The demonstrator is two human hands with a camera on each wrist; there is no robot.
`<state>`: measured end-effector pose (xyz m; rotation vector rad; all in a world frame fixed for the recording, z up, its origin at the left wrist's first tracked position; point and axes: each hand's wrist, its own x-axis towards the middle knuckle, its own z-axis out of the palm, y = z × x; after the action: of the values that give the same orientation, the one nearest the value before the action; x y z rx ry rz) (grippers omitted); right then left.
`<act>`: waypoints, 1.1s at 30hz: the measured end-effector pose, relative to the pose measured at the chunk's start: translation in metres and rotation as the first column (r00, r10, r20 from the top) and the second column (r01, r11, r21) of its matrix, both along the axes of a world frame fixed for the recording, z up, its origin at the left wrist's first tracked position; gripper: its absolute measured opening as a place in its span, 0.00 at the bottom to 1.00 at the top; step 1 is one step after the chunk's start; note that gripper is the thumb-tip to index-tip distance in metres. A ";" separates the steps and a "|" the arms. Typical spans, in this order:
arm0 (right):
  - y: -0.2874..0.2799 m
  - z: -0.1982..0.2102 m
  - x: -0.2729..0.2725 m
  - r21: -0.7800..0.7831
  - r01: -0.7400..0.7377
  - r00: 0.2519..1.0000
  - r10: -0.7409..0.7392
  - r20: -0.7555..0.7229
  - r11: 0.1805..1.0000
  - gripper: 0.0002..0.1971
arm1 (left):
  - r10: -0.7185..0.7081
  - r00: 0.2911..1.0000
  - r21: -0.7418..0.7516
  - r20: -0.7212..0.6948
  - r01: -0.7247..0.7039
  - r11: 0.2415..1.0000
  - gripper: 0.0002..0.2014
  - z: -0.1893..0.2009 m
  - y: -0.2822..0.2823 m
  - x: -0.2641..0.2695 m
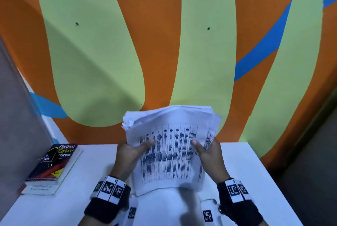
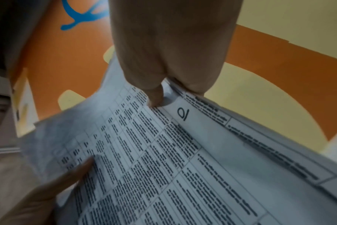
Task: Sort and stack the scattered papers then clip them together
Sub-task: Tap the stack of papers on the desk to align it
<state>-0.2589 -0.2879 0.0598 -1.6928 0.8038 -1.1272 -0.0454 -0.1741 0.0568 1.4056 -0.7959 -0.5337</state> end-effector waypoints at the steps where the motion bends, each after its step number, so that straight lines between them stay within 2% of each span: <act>1: -0.002 0.004 -0.001 0.009 0.004 1.000 -0.004 0.014 1.000 0.14 | 0.012 1.000 -0.014 -0.008 -0.012 1.000 0.34 0.003 0.000 0.003; 2: -0.002 0.011 -0.002 0.036 -0.011 0.999 0.009 0.038 0.999 0.16 | 0.005 1.000 -0.041 -0.013 -0.005 0.999 0.34 0.006 0.001 0.005; 5: -0.004 0.015 -0.010 0.117 -0.104 0.993 0.098 0.059 0.988 0.20 | -0.080 0.997 -0.130 -0.017 0.077 0.988 0.25 0.015 0.007 0.004; 8: -0.002 0.001 -0.013 0.198 -0.096 0.995 0.089 0.043 0.976 0.18 | -0.128 0.992 -0.099 0.009 0.128 0.987 0.25 0.009 0.009 -0.003; 12: -0.001 0.012 -0.007 0.138 -0.092 0.994 0.082 0.076 0.986 0.21 | -0.075 0.997 -0.130 -0.028 0.070 0.989 0.26 0.021 0.005 -0.003; 16: -0.006 0.020 -0.008 0.137 -0.163 0.985 0.154 0.073 0.977 0.22 | -0.134 0.988 -0.127 -0.081 0.123 0.984 0.33 0.029 0.008 0.001; 19: -0.005 0.002 -0.010 0.210 -0.121 0.992 0.124 0.000 0.970 0.19 | -0.193 0.981 -0.081 -0.028 0.190 0.978 0.24 0.017 0.009 -0.007; 21: -0.008 -0.003 -0.011 0.210 -0.062 0.998 0.066 -0.012 0.976 0.14 | -0.154 0.988 -0.067 -0.018 0.153 0.986 0.22 0.016 0.008 -0.008; 23: -0.009 0.011 -0.010 0.149 -0.053 0.997 0.062 -0.056 0.987 0.12 | -0.028 1.000 -0.127 0.003 0.028 0.992 0.27 0.031 0.008 0.002; 25: -0.012 0.033 -0.011 0.080 -0.119 0.986 0.127 -0.106 0.990 0.09 | 0.182 0.975 -0.204 0.126 -0.154 0.967 0.39 0.057 0.010 0.017; 26: -0.014 0.045 -0.010 0.054 -0.161 0.978 0.166 -0.129 0.986 0.12 | 0.253 0.929 -0.225 0.270 -0.195 0.955 0.46 0.072 0.012 0.022; 27: -0.016 0.057 -0.009 0.031 -0.188 0.971 0.191 -0.147 0.982 0.14 | 0.261 0.858 -0.209 0.442 -0.184 0.960 0.52 0.085 0.013 0.023; 28: -0.021 0.063 -0.006 0.022 -0.220 0.961 0.221 -0.168 0.975 0.14 | 0.209 0.777 -0.149 0.594 -0.148 0.978 0.57 0.095 0.011 0.021; 29: -0.022 0.070 -0.004 0.006 -0.246 0.949 0.242 -0.199 0.969 0.12 | 0.106 0.727 -0.054 0.679 -0.095 0.994 0.59 0.101 0.007 0.018; 30: -0.023 0.075 0.000 -0.005 -0.275 0.936 0.267 -0.229 0.961 0.12 | -0.013 0.724 0.049 0.689 -0.029 0.998 0.59 0.104 0.003 0.015; 31: -0.023 0.080 0.003 -0.015 -0.287 0.926 0.274 -0.262 0.958 0.12 | -0.124 0.754 0.136 0.645 0.047 0.990 0.53 0.105 -0.002 0.011; 33: -0.024 0.082 0.009 -0.022 -0.275 0.915 0.255 -0.312 0.961 0.15 | -0.243 0.811 0.210 0.532 0.152 0.966 0.24 0.098 -0.011 0.008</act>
<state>-0.2499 -0.3115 0.1420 -1.9952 0.7021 -0.7192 -0.0372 -0.1854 0.1545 1.6627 -1.4095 -0.3473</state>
